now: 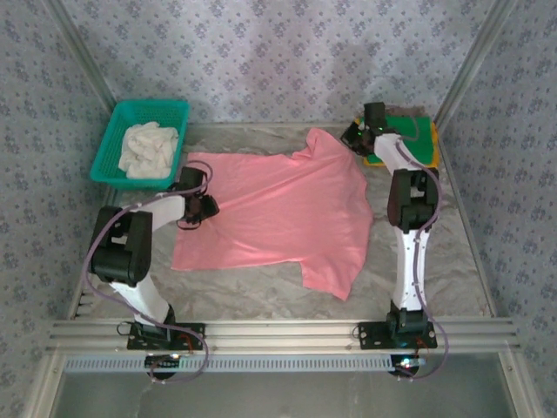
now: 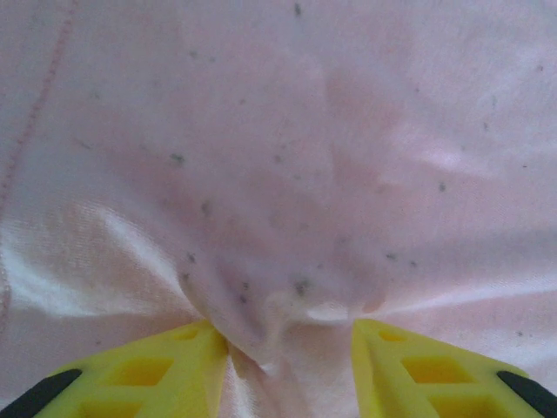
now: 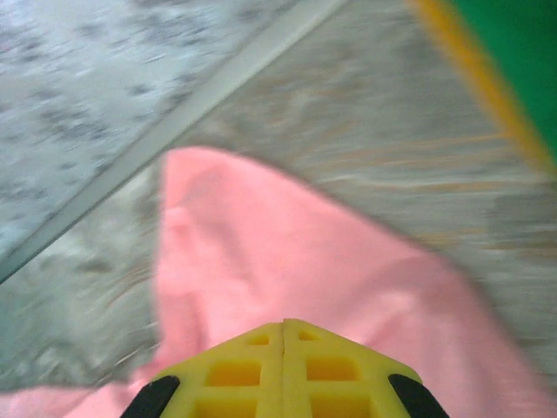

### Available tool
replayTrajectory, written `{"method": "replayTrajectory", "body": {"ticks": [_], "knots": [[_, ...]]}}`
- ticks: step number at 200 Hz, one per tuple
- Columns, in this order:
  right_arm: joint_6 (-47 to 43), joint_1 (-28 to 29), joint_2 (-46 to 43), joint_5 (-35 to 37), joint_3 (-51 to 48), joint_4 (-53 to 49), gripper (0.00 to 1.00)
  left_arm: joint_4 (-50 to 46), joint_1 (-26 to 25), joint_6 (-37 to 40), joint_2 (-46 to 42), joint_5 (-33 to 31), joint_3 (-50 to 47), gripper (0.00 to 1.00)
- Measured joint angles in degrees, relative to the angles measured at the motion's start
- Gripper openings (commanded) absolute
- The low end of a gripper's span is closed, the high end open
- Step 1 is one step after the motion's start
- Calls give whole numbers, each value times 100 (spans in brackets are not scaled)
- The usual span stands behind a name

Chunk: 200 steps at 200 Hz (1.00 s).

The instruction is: Fold and stack the t-shirts

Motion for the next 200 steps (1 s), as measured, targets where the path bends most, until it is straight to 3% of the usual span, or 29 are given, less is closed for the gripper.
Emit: {"method": "replayTrajectory", "body": {"ticks": [42,78,104,141,175,200], "knots": [[-11,376,802,-398,1401,83,0,-20,-44,-4,-33,-2,-24,44],[299,251,1923,-549,2337,96,0,-122,-26,-44,-127,-85,-122,44],[614,142,2299,-557,2398,280,0,-125,61,-136,-203,-133,-232,45],[916,74,2352,-280,2476,332,0,-127,146,-219,-293,-219,-306,51],[1067,74,2389,72,2573,337,0,-262,146,-214,-417,-260,-308,68],[1106,37,2439,317,2778,319,0,-374,146,-144,-662,-275,-308,73]]}}
